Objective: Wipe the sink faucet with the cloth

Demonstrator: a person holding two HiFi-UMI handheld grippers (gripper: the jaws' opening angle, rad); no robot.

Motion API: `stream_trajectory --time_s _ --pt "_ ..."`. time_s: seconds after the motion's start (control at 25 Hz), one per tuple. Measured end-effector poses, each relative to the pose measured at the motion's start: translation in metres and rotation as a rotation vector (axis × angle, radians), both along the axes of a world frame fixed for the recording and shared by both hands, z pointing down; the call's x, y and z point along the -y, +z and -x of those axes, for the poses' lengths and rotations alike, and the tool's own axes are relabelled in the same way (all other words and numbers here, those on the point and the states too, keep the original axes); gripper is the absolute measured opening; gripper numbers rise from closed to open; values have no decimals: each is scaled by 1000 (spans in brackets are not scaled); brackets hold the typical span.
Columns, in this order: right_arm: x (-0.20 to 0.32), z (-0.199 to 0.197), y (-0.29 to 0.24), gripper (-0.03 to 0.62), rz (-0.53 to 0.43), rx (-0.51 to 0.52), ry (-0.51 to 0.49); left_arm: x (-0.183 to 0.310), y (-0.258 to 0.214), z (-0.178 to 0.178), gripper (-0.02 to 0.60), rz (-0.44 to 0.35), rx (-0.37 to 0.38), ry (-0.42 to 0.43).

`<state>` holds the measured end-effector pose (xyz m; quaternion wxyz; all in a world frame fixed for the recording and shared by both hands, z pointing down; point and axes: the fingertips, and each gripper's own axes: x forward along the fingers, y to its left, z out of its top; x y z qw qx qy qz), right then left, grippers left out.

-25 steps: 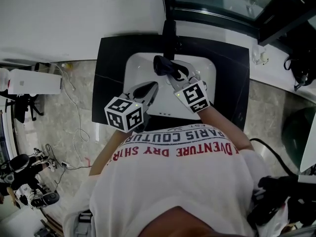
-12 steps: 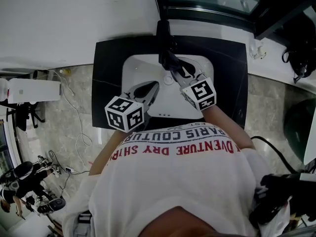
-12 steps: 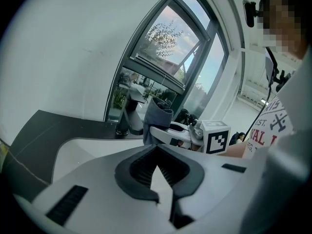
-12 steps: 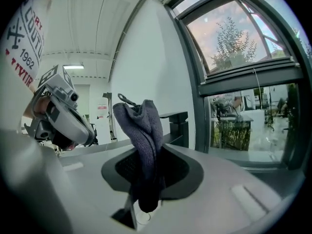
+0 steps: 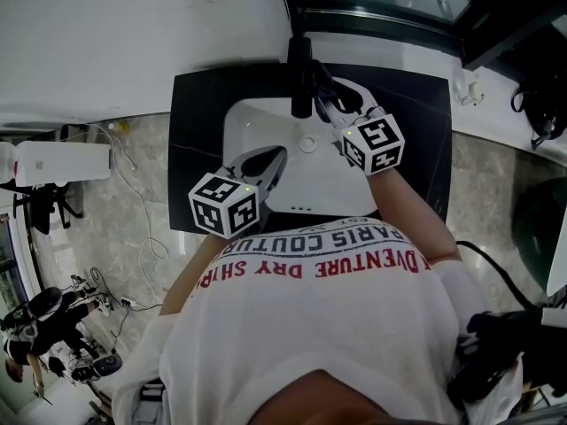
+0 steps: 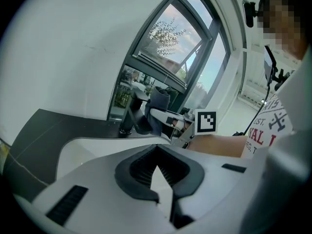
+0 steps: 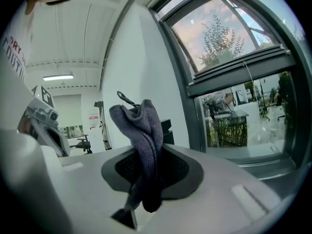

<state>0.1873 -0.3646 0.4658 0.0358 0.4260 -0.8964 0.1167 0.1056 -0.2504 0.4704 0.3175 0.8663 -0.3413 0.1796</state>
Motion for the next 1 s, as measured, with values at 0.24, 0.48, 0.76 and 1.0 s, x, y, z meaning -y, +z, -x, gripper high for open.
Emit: stream_trajectory --time_s 0.24,0.48,0.76,1.0 --pt "33 -8 -8 81 34 100 40 7 3 0 2 7 0 9" --pt "53 -14 -8 81 56 145 68 12 7 3 2 17 5 6" --pt "66 -13 24 81 128 113 91 17 16 5 1 31 9 9" --pt "73 -13 72 81 329 191 118 19 24 6 2 51 18 19"
